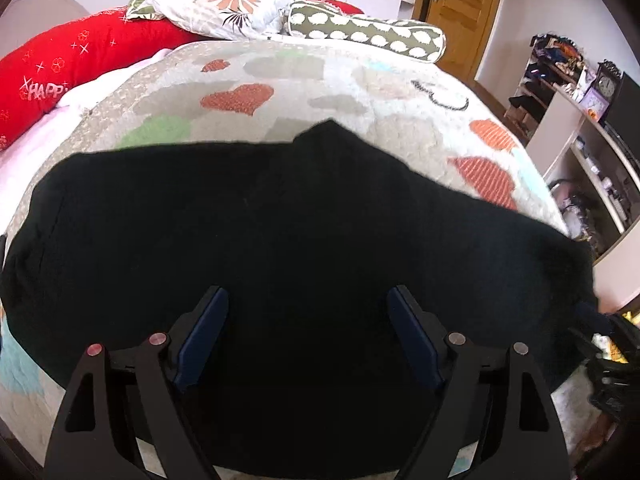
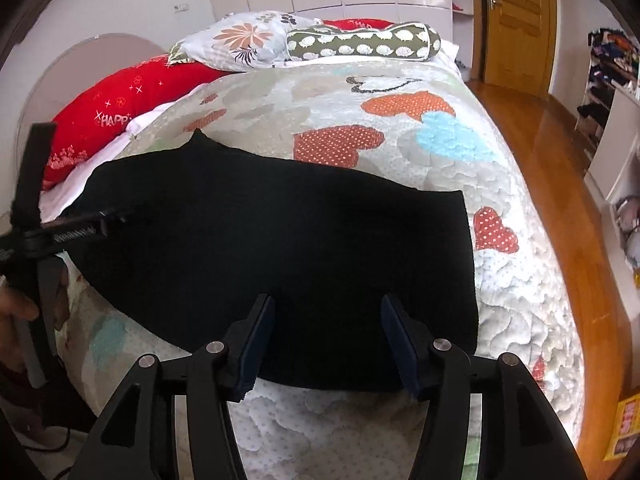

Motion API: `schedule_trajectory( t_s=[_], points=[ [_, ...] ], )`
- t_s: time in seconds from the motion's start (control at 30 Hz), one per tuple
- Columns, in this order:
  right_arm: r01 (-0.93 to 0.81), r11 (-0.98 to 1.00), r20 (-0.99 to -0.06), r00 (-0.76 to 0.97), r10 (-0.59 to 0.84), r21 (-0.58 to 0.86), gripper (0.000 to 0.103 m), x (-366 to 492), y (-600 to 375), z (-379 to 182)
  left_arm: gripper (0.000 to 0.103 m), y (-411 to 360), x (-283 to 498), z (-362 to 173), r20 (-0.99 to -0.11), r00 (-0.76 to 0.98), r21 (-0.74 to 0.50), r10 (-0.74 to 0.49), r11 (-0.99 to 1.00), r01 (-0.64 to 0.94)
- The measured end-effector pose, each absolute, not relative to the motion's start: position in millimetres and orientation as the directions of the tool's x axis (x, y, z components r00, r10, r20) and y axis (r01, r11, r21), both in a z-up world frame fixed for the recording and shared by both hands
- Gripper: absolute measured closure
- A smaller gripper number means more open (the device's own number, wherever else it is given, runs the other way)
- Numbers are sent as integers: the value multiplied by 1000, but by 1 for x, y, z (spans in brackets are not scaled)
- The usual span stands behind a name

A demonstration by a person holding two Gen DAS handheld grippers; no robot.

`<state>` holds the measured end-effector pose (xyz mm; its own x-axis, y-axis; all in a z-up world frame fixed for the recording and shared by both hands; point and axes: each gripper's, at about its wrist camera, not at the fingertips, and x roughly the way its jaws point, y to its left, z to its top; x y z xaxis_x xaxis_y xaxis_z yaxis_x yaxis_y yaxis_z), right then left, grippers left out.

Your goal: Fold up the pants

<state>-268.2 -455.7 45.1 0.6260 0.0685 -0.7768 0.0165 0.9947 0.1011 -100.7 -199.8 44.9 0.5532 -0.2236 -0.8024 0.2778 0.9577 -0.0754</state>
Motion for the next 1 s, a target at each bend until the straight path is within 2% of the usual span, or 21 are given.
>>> schedule_trajectory(
  t_s=[0.1, 0.2, 0.53, 0.83, 1.0],
  points=[
    [16, 992, -772, 630, 84, 122, 45, -276, -459, 57, 19, -206, -105, 46, -802, 561, -49, -206, 959, 281],
    [20, 991, -750, 656, 89, 136, 36, -288, -465, 69, 19, -206, -107, 54, -799, 550, -89, -244, 952, 292],
    [101, 984, -766, 641, 48, 146, 33, -320, -490, 70, 19, -239, -112, 68, -790, 521, -121, -323, 915, 384],
    [159, 960, -773, 629, 82, 232, 32, -334, -513, 51, 19, -283, -107, 73, -796, 464, -115, -390, 848, 517],
    [164, 939, -746, 654, 126, 302, 29, -332, -520, 44, 19, -326, -103, 78, -824, 340, -129, -453, 735, 666]
  ],
)
